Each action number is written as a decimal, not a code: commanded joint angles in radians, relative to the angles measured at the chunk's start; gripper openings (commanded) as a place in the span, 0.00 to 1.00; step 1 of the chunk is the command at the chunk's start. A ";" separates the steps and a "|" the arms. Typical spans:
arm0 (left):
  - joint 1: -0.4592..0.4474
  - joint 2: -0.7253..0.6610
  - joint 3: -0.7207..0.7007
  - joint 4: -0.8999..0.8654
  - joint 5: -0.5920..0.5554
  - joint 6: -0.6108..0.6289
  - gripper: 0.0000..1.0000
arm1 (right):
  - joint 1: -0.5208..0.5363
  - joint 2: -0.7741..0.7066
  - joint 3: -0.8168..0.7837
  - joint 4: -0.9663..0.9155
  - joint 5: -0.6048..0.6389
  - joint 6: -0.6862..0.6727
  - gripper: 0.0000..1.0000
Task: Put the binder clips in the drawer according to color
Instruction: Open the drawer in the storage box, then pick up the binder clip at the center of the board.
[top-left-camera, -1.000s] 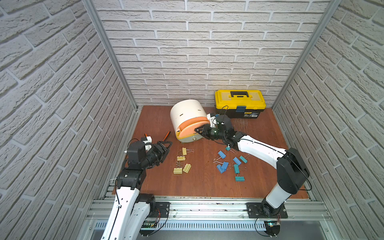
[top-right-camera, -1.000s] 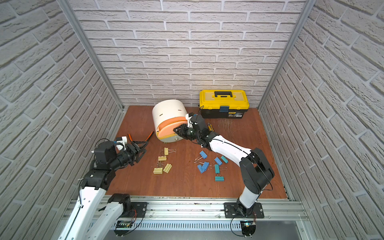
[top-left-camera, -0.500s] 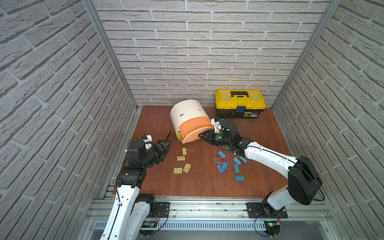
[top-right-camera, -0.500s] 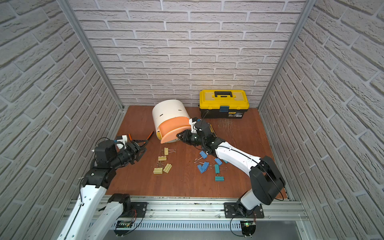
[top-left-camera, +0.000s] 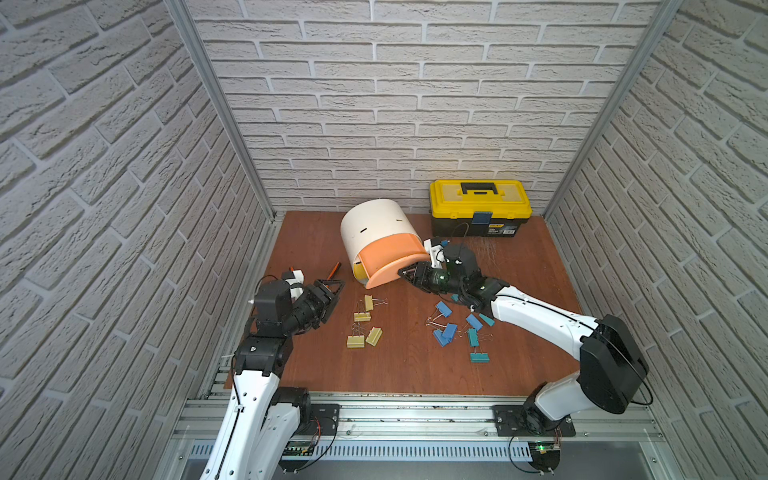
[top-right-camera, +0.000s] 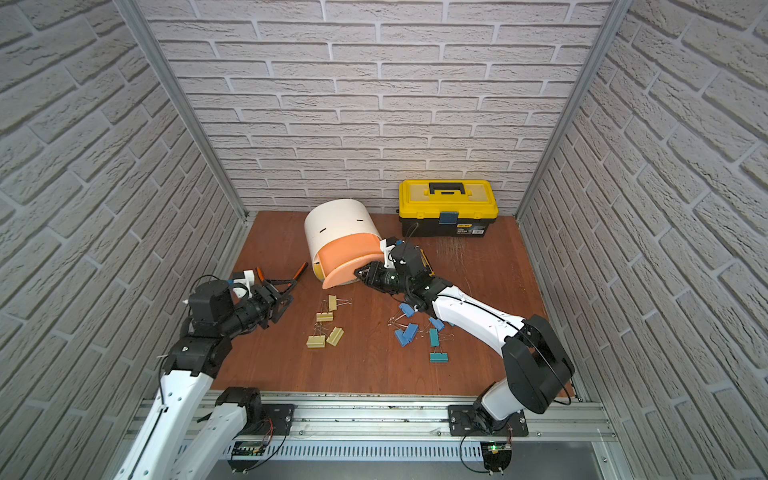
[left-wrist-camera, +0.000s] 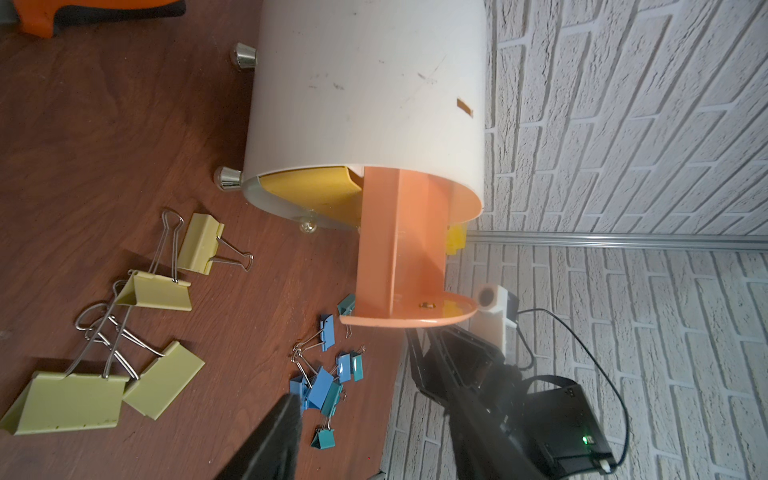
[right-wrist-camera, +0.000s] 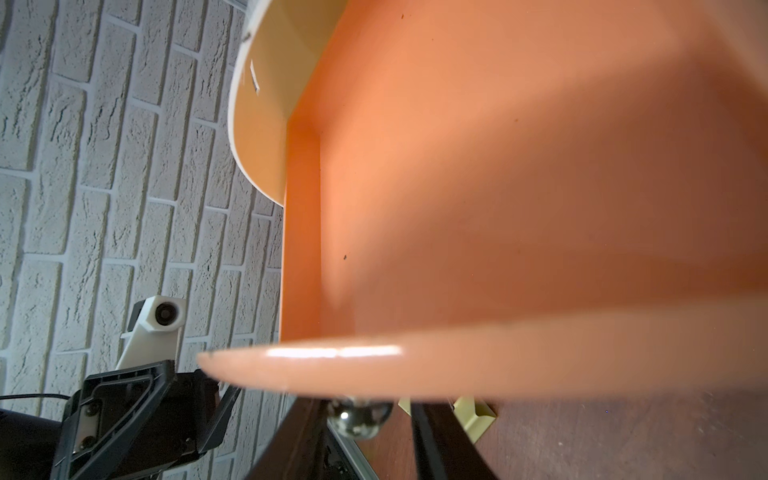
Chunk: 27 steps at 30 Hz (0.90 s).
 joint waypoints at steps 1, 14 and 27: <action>0.005 -0.015 0.023 0.039 0.003 0.003 0.61 | 0.005 -0.029 -0.019 0.003 0.019 -0.004 0.43; 0.005 -0.014 0.026 0.043 0.001 0.001 0.63 | 0.007 -0.136 -0.052 -0.109 0.048 -0.092 0.61; -0.001 -0.017 0.029 -0.195 -0.048 0.173 0.61 | 0.006 -0.375 -0.095 -0.502 0.250 -0.216 0.64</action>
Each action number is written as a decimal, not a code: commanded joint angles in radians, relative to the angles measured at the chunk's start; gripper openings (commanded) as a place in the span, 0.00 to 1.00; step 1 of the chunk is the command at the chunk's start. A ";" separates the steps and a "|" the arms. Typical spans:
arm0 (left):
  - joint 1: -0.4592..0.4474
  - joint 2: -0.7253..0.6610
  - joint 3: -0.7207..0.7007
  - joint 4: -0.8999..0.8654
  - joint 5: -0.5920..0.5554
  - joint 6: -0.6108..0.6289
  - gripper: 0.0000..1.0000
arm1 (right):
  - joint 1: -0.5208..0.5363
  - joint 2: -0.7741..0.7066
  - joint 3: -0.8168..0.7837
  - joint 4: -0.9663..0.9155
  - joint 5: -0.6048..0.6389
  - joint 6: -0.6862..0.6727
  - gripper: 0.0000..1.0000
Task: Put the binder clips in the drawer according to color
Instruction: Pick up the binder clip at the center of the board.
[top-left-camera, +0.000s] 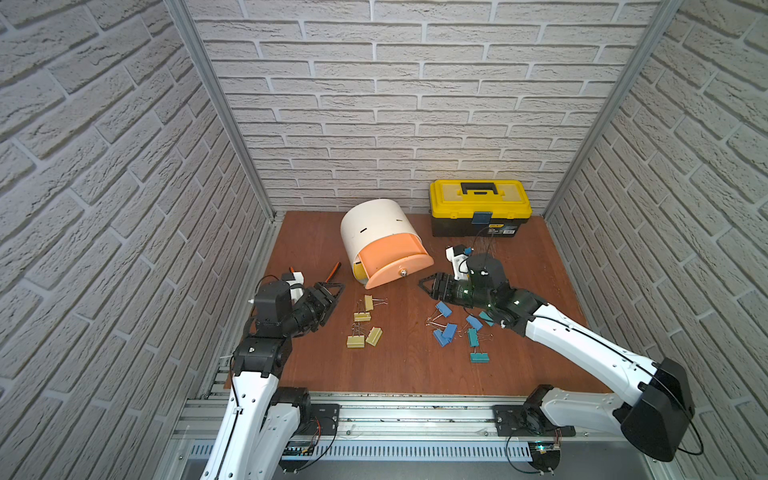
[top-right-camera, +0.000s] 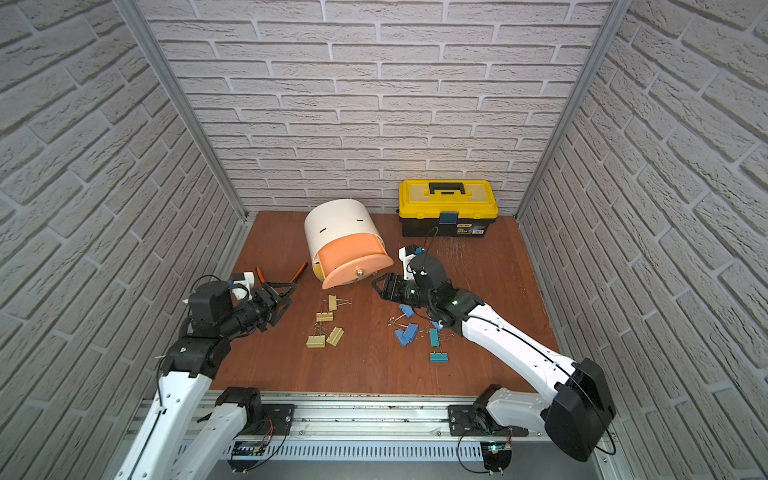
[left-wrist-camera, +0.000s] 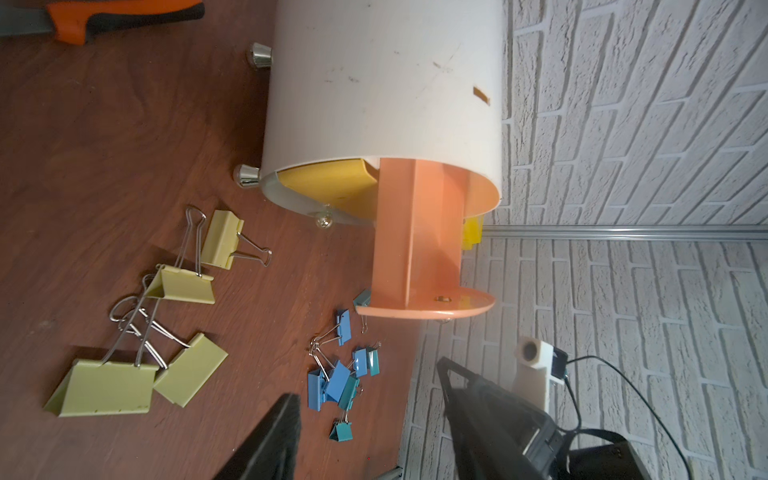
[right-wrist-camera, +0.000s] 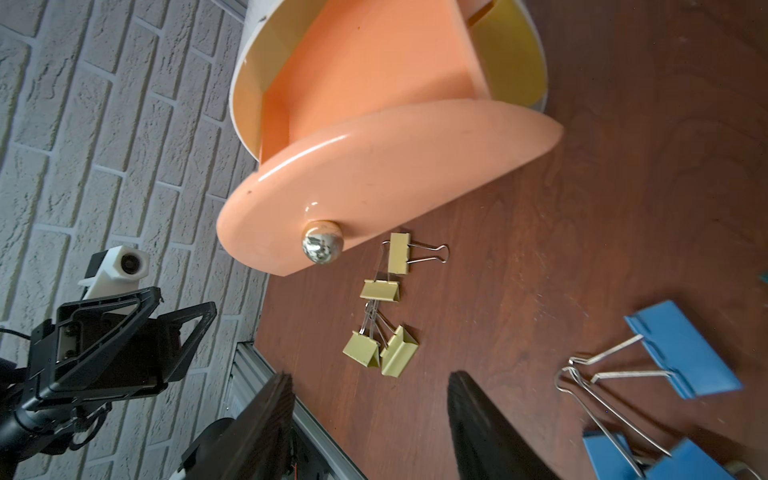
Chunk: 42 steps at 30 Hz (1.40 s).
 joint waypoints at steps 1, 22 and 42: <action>-0.003 -0.016 0.002 -0.122 -0.040 0.105 0.61 | 0.005 -0.069 -0.010 -0.202 0.134 -0.056 0.65; -0.513 -0.063 -0.268 -0.063 -0.421 0.015 0.59 | -0.226 -0.084 -0.117 -0.546 0.432 -0.031 0.86; -0.602 -0.045 -0.242 -0.069 -0.512 -0.009 0.61 | -0.395 0.188 -0.093 -0.462 0.303 0.198 0.88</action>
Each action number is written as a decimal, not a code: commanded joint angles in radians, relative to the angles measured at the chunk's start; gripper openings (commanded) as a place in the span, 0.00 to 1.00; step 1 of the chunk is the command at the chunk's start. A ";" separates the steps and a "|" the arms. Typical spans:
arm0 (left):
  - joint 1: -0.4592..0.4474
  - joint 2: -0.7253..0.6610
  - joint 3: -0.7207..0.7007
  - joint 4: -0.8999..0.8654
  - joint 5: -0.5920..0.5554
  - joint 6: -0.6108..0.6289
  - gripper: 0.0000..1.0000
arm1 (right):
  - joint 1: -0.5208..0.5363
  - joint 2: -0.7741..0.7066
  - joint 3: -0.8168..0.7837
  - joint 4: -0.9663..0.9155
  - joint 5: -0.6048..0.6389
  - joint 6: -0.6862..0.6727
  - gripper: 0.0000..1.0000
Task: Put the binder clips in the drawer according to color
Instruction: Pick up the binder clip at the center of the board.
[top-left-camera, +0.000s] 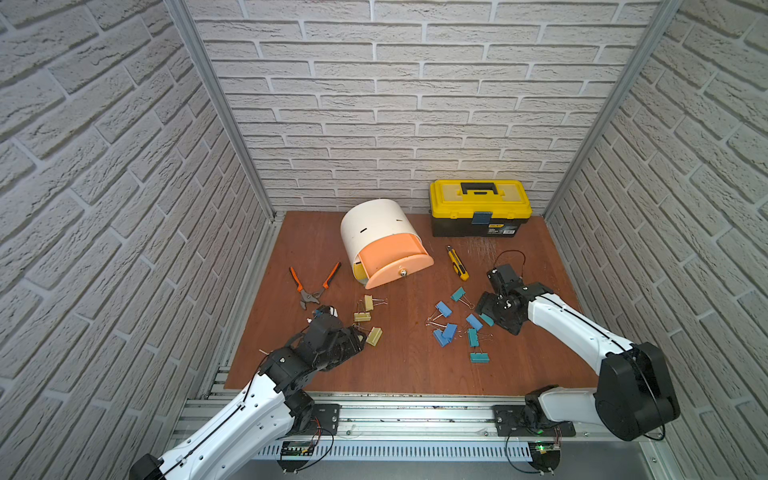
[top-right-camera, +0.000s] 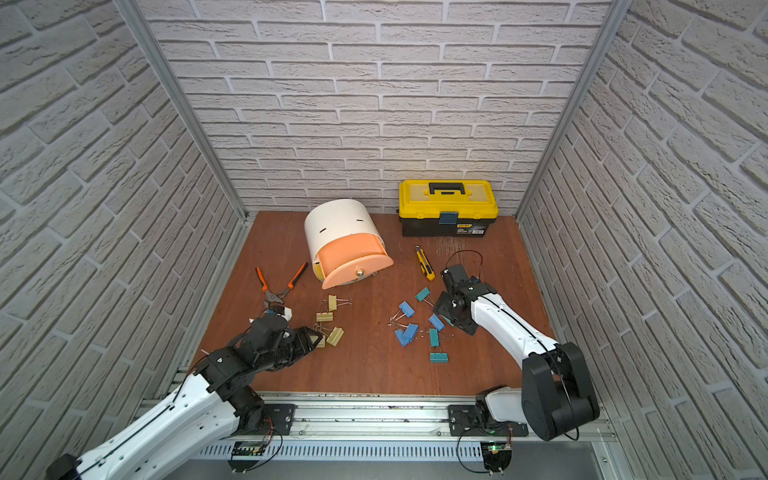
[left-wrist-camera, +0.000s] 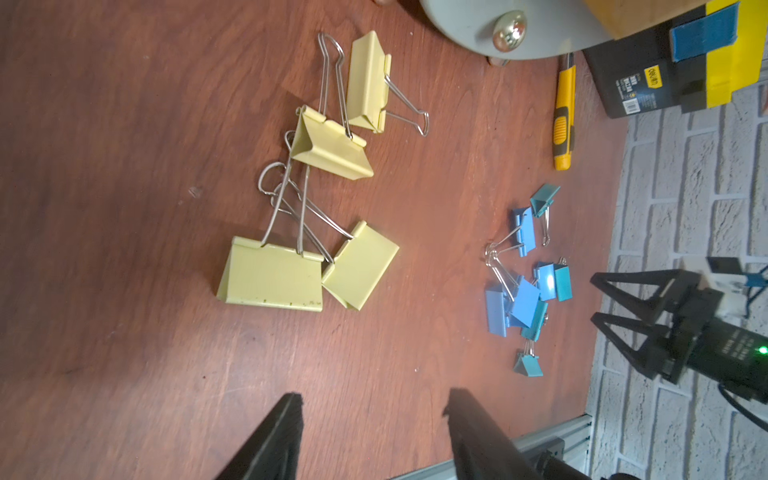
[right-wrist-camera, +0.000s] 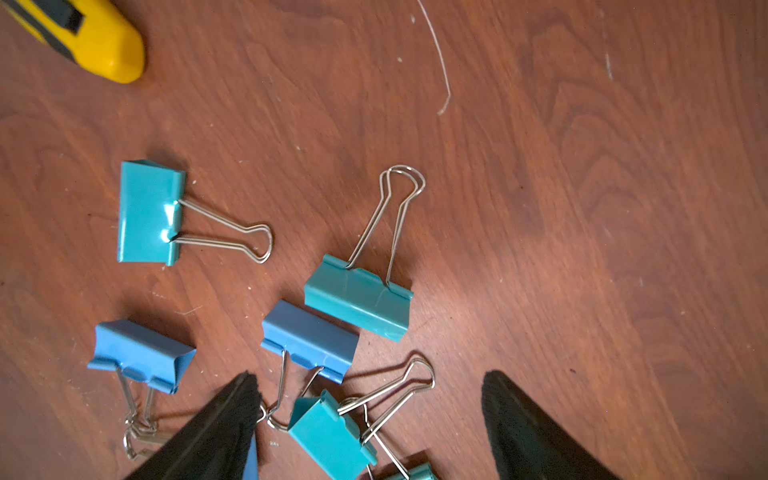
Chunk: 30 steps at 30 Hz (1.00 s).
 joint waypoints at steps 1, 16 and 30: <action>-0.005 -0.011 0.013 0.001 -0.027 -0.007 0.61 | -0.019 0.031 0.014 0.015 -0.020 0.114 0.88; 0.025 -0.040 0.010 -0.033 -0.031 -0.004 0.62 | -0.038 0.087 0.019 0.073 -0.021 0.263 0.85; 0.094 -0.031 0.024 -0.046 0.021 0.034 0.62 | -0.041 0.146 0.028 0.114 -0.047 0.300 0.77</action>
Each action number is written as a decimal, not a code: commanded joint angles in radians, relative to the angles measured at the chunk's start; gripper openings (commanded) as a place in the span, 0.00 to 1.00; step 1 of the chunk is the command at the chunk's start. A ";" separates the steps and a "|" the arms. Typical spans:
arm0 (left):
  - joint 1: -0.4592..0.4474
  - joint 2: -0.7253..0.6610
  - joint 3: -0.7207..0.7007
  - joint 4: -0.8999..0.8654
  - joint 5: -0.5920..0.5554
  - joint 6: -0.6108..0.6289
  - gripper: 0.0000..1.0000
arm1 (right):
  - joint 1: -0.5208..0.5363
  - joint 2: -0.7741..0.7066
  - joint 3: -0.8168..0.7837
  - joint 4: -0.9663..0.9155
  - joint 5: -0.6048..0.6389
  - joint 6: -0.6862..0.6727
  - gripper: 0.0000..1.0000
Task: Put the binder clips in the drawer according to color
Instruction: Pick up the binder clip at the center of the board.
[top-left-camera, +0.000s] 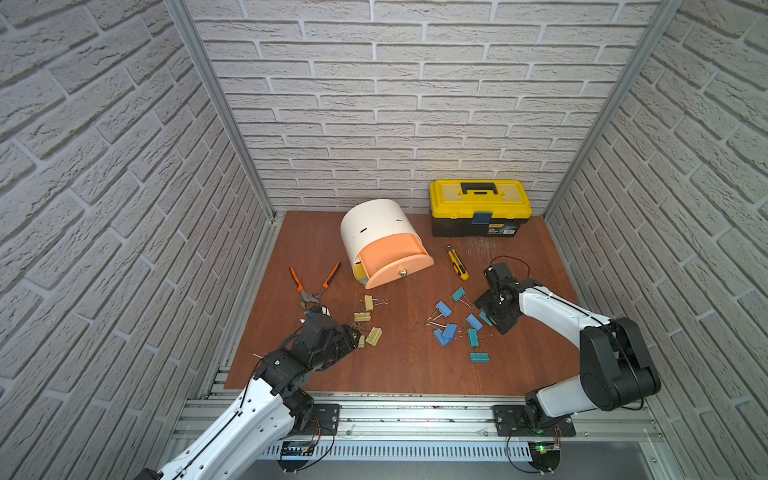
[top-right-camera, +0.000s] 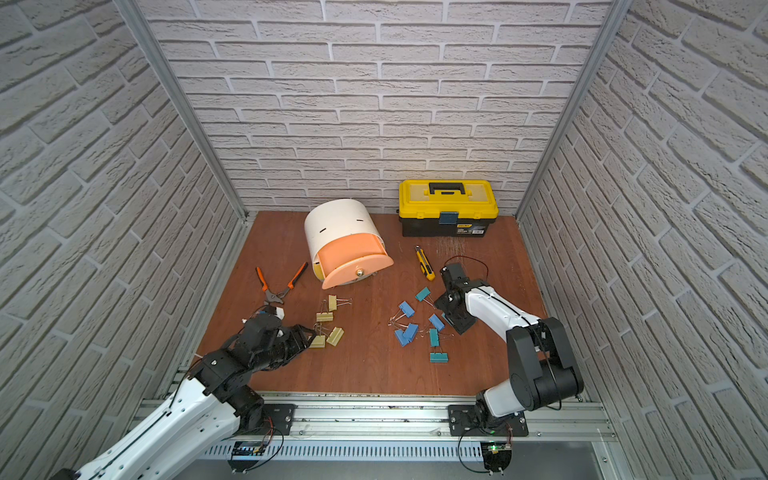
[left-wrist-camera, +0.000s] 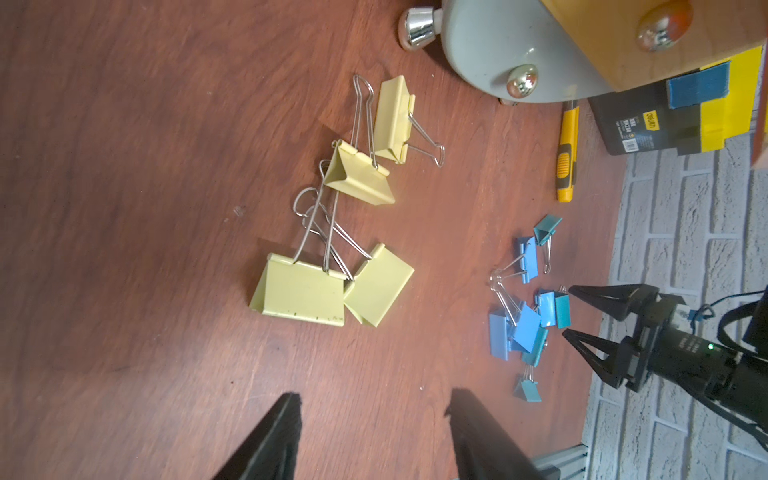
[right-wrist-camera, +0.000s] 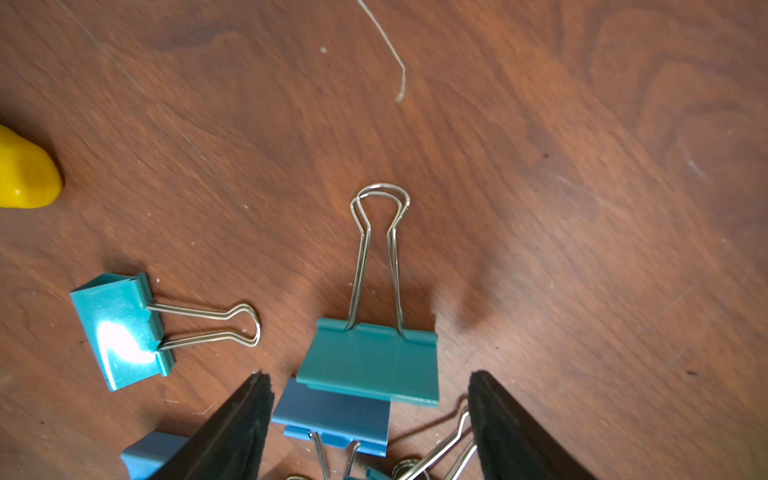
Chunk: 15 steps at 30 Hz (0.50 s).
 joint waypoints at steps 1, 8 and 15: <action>0.017 0.001 0.024 -0.006 0.017 0.027 0.62 | -0.007 0.015 0.022 0.015 -0.008 0.019 0.77; 0.038 -0.009 0.022 -0.015 0.031 0.035 0.62 | -0.007 0.027 0.011 0.028 -0.014 0.020 0.68; 0.052 -0.018 0.021 -0.013 0.041 0.036 0.62 | -0.007 0.004 -0.005 0.027 -0.014 0.019 0.53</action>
